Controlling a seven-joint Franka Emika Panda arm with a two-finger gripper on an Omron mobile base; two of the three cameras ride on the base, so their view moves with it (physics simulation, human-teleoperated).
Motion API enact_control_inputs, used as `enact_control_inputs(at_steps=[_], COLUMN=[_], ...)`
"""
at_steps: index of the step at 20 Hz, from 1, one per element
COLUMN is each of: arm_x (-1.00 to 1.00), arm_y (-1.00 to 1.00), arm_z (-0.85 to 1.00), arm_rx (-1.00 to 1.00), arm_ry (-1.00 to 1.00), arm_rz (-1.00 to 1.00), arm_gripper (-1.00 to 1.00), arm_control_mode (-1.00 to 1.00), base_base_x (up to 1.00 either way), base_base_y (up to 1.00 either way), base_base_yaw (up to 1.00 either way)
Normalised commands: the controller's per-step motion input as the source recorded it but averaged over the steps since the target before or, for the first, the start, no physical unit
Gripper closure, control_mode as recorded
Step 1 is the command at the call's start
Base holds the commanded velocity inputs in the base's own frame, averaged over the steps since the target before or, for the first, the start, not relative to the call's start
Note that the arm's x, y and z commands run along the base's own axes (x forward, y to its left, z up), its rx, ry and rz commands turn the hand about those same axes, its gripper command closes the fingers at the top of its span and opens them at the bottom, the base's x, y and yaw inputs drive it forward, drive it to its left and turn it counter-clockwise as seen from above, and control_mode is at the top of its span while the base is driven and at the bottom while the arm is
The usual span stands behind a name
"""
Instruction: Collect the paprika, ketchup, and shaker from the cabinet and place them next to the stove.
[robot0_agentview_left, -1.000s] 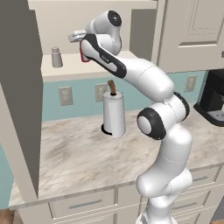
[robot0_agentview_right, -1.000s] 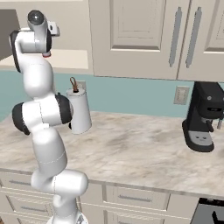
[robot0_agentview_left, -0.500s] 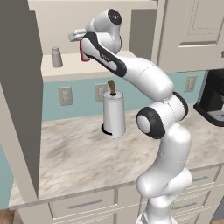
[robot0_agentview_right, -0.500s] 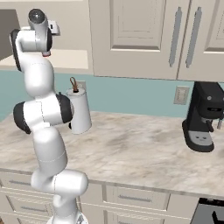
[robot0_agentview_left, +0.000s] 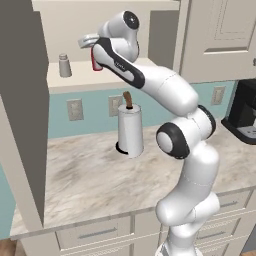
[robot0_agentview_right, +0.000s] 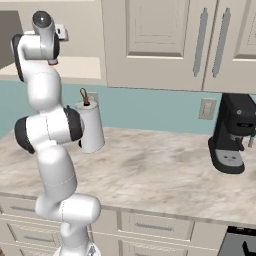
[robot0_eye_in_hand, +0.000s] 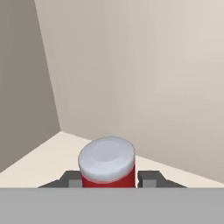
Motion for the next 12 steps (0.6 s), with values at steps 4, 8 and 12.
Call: enact_control_inputs(at_steps=[4, 8, 12], arm_x=[-0.32, -0.59, -0.76], arm_y=[-0.03, -0.05, -0.29], arm_z=[-0.38, -0.35, -0.09], arm_rx=[0.06, 0.05, 0.03], arm_ry=[-0.08, -0.04, -0.02], arm_rz=[0.01, 0.04, 0.04], arm_gripper=[1.00, 1.00, 1.00], arm_control_mode=[-1.00, -1.00, -1.00], base_base_x=[0.00, 0.00, 0.00], base_base_y=[0.00, 0.00, 0.00], base_base_yaw=[0.00, 0.00, 0.00])
